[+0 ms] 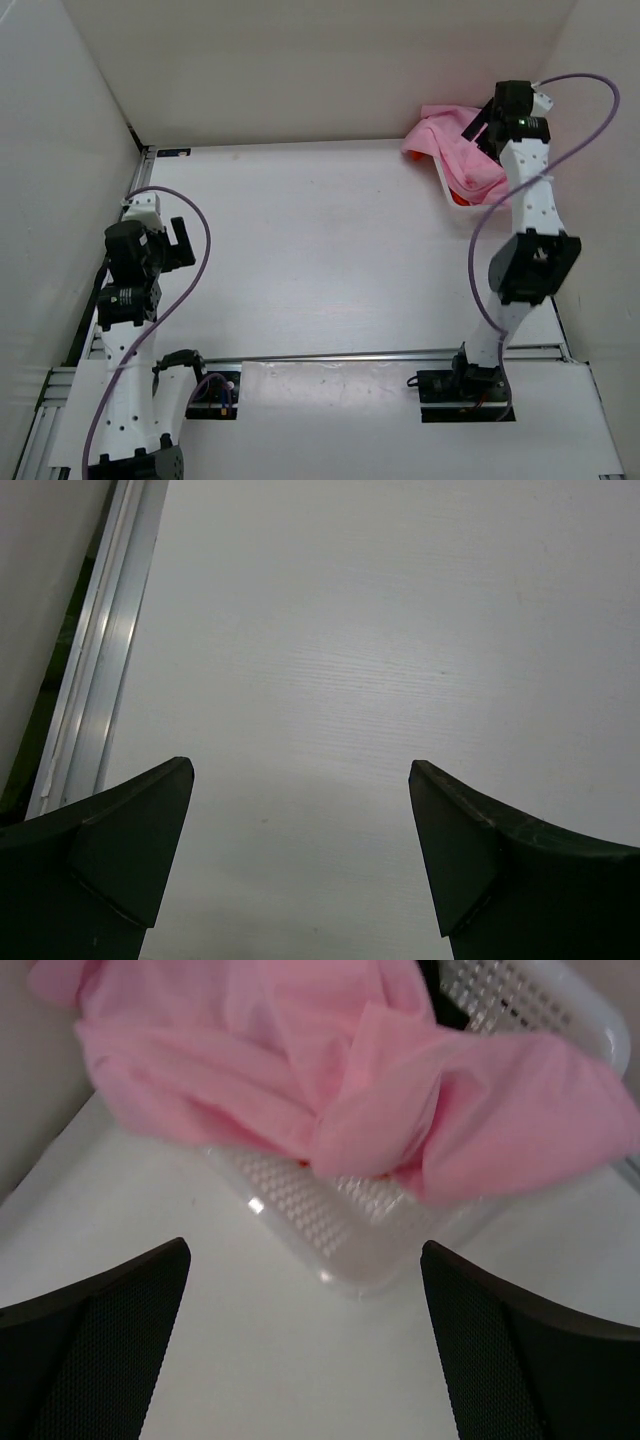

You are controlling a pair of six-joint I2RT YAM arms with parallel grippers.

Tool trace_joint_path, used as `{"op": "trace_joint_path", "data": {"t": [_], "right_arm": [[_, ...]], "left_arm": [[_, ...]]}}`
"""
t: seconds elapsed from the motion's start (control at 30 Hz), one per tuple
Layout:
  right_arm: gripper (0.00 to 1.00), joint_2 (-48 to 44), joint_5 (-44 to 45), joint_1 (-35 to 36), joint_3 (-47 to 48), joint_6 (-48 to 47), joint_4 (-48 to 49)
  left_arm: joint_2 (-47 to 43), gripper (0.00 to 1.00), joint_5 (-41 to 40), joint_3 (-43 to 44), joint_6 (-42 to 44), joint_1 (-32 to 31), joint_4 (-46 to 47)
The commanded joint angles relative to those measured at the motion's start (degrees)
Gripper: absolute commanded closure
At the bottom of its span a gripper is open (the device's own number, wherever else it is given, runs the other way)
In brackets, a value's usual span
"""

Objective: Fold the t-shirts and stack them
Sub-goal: Grab crumpled tshirt from bin with the right arm

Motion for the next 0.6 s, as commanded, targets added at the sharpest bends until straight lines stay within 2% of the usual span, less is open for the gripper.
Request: {"op": "trace_joint_path", "data": {"t": [0.0,0.03,0.1,0.23,0.33,0.43,0.5,0.53,0.57], "right_arm": [[0.0,11.4,7.5,-1.2,12.5,-1.8,-4.6],[0.0,16.6,7.0,-1.2,15.2,-3.8,-4.7],[0.0,21.5,5.9,-1.2,20.3,-5.1,-2.9],[0.0,23.5,6.5,-1.2,18.5,-7.0,3.2],[0.0,24.1,10.2,-2.3,19.0,-3.8,1.9],[0.08,24.1,11.3,-2.3,16.6,-3.1,1.8],[0.18,24.7,11.3,-2.3,16.1,-3.9,0.6],[0.23,24.7,11.3,-2.3,16.1,-3.9,-0.3],[0.34,25.2,11.3,-2.3,15.4,-3.9,-1.7]], "left_arm": [[0.2,0.0,1.4,-2.5,0.0,0.3,0.4],[0.2,0.0,1.4,-3.1,0.0,0.9,0.4],[0.8,0.0,1.4,-4.5,0.0,1.4,0.4],[1.3,0.0,2.0,-5.8,0.0,2.5,0.4],[1.3,0.0,2.0,-5.8,0.0,3.1,0.4],[1.3,0.0,2.0,-5.8,0.0,3.1,0.4],[1.3,0.0,2.0,-5.8,0.0,3.1,0.4],[1.3,0.0,2.0,-5.8,0.0,3.1,0.4],[1.3,0.0,2.0,-5.8,0.0,3.1,0.4]]}}
